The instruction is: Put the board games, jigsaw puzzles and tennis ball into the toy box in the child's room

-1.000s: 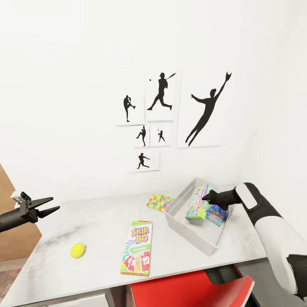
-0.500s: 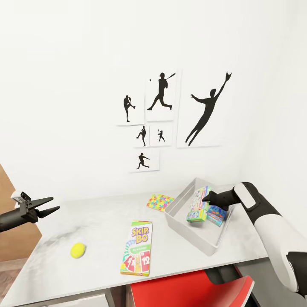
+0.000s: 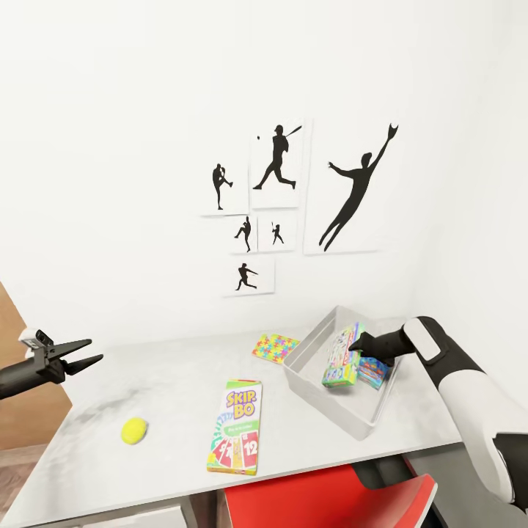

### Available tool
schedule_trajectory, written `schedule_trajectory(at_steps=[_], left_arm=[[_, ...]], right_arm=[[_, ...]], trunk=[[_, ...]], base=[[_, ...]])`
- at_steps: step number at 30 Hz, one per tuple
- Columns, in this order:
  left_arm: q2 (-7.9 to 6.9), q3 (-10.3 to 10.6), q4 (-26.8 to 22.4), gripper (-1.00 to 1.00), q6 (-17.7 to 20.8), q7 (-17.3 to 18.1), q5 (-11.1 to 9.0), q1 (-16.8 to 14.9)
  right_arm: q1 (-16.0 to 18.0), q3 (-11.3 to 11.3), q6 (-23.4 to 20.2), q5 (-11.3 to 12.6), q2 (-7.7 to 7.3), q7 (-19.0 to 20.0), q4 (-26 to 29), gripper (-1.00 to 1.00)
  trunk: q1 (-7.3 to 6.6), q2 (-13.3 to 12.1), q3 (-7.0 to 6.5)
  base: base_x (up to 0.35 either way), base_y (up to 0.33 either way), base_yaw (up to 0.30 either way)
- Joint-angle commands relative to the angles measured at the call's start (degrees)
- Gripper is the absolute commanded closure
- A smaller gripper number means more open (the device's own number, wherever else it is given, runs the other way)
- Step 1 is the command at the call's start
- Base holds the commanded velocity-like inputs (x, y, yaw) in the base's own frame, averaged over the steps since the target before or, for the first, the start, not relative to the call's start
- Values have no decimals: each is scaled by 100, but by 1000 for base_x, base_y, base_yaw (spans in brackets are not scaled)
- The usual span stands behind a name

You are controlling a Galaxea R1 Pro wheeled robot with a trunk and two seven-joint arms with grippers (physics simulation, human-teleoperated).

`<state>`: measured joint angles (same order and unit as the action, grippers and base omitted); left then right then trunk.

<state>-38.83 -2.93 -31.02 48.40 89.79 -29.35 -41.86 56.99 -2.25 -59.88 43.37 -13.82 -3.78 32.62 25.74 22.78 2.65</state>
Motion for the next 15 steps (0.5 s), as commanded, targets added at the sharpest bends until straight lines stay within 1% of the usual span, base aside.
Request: schedule_trajectory(at_steps=[1,15], left_arm=[[-3,3,-1,-100,61,21,0,-5],[-2,3,-1,-100,60,21,0,-3]], right_arm=[[5,-22,-12,57,-4,-38,-7,100],[5,8,-12,64,10,8,-28,100]], trunk=[[4,14,14],[4,14,14]], base=[[0,0,0],[0,0,0]])
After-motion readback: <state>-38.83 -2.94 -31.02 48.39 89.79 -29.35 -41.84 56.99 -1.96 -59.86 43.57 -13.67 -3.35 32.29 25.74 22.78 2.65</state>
